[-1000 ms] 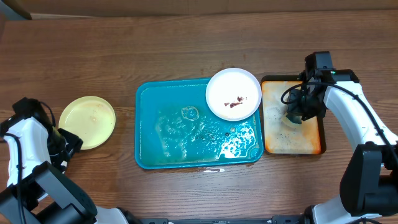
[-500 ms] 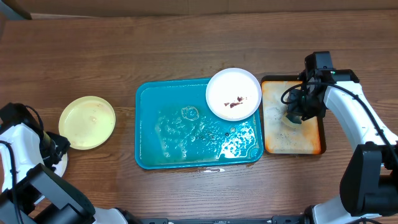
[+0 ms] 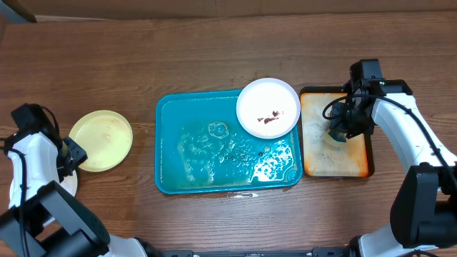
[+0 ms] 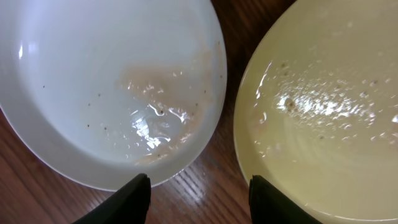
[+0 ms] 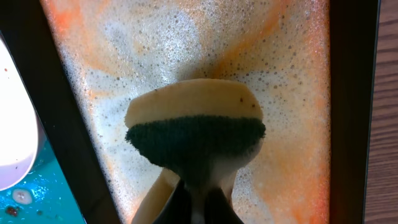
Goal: Clean dirty plates on tray and stack at the side
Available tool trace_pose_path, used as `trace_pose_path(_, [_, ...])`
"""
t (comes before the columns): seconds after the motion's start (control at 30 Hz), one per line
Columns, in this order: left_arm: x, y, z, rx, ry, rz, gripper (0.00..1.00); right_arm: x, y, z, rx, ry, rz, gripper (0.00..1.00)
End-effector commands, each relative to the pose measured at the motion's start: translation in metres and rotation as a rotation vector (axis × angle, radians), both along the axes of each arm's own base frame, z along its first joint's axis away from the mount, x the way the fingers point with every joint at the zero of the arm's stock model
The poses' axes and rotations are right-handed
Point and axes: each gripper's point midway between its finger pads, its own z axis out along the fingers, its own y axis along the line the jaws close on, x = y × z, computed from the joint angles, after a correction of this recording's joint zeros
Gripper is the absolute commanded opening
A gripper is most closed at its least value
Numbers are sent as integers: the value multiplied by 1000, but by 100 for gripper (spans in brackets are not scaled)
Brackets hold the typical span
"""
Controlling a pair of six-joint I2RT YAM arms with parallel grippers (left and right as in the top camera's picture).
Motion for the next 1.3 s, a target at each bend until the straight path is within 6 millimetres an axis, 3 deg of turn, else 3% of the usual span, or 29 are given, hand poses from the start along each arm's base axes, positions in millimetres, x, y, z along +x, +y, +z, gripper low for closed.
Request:
trace_pose_path(0.0, [-15,3,-14,3,111,-40,52,0,0,6,2,-21,3,4])
trace_pose_path(0.4, [-42,8,-43,1,309,-21,50,1,0,6,2,-23,3,4])
trace_pose_path(0.6, [-36,13,-46,24,284,-1,48,1,0,6,2,-24,3,4])
trace_pose_path(0.77, [-31,15,-47,33,262,8,39,1,0,6,2,-25,3,4])
trace_pose_path(1.1, [-34,12,-67,-4,303,2,41,1,0,6,2,-24,3,4])
trace_pose_path(1.27, [-36,10,-74,-16,319,0,31,1,0,6,2,-22,3,4])
